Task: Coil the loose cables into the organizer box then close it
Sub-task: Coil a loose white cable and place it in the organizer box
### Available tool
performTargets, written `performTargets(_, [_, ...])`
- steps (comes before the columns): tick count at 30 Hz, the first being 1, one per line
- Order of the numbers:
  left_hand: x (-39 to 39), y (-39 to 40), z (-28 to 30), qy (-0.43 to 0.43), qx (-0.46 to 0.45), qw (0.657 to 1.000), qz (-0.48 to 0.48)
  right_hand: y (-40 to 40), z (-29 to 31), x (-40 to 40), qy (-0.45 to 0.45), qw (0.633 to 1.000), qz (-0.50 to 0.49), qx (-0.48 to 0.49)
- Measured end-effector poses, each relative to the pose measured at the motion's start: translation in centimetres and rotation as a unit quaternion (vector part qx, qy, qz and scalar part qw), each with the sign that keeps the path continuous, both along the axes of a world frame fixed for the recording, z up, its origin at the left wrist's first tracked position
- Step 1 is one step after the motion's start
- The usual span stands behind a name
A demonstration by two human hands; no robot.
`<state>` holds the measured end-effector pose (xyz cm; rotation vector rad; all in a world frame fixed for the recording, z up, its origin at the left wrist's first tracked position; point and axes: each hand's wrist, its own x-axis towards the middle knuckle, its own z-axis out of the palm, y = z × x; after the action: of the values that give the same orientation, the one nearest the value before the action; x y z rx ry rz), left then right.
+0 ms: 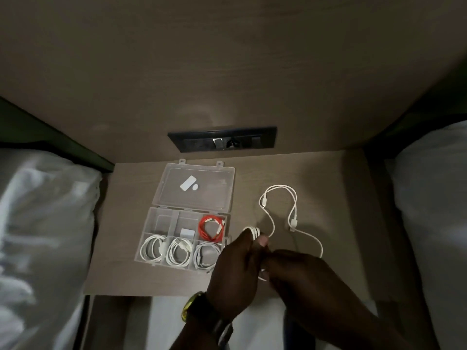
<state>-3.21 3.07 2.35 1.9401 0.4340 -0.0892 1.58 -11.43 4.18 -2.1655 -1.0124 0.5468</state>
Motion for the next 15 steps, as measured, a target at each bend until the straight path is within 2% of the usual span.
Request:
performTargets(1, [-0.5, 0.1, 0.0, 0.018, -0.013, 1.000, -0.004, -0.1, 0.7, 0.9, 0.003, 1.000, -0.003, 0.006])
performTargets(3, [-0.8, 0.1, 0.5, 0.070, -0.127, 0.989, 0.012, -0.6, 1.3, 2.3, 0.074, 0.996, -0.039, 0.043])
performTargets(6, [-0.7, -0.1, 1.5, 0.150, -0.262, 0.951, 0.068, 0.0, 1.0, 2.7, 0.229, 0.957, -0.118, 0.136])
performTargets(8, [-0.7, 0.6, 2.0, 0.188, -0.324, 0.921, 0.111, 1.0, 0.2, 1.8, 0.270, 0.930, -0.161, 0.191])
performTargets(10, [-1.0, 1.8, 2.2, 0.211, -0.362, 0.901, 0.110, 1.7, -1.0, 0.6, 0.318, 0.898, -0.199, 0.231])
performTargets(13, [-2.2, 3.2, 2.2, 0.220, -0.371, 0.899, 0.074, 2.6, -2.4, -1.1, 0.479, 0.812, -0.194, 0.270])
performTargets(15, [-3.1, 3.9, 1.9, 0.225, -0.365, 0.898, 0.092, 3.5, -3.0, -2.1, 0.518, 0.791, -0.191, 0.264])
